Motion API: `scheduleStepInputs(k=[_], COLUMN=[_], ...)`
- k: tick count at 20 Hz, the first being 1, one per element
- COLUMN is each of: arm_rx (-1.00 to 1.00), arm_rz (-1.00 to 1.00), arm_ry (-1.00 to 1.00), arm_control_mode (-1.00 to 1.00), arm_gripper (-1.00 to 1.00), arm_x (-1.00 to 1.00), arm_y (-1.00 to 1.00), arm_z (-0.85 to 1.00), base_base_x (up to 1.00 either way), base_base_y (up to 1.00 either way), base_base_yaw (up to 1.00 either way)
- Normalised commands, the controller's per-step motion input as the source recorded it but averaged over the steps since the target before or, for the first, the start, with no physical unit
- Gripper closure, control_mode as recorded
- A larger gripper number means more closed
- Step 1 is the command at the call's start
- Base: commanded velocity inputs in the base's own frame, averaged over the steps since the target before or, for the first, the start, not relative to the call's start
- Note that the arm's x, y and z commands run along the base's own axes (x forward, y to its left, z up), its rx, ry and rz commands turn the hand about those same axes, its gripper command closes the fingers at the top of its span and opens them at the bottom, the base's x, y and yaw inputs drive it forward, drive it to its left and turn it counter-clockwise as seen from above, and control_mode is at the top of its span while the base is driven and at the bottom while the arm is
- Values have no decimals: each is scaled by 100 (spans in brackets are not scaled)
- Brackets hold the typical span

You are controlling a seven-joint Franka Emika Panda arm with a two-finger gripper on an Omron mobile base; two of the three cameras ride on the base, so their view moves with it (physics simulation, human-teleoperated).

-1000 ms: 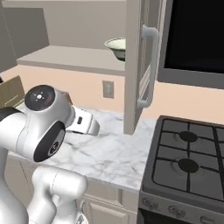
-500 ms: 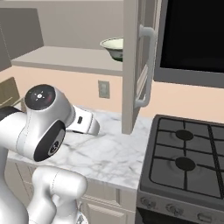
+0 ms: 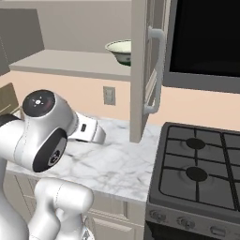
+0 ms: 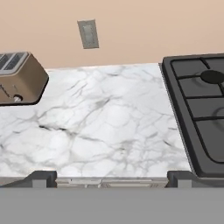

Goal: Move the bowls from the cabinet to the plates on the dining table.

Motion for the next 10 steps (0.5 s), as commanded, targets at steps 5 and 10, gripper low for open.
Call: scheduleStepInputs(k=[5,10], arm_rx=[-28,-18], arm_rz=[-3,-4], arm_ry=[-3,-6], arm_control_mode=[-100,-100], arm_gripper=[-100,-100], arm_x=[0,0], arm_y=[17,2], arm_z=[33,78], base_base_x=[0,0], base_base_y=[0,0], base_base_yaw=[0,0])
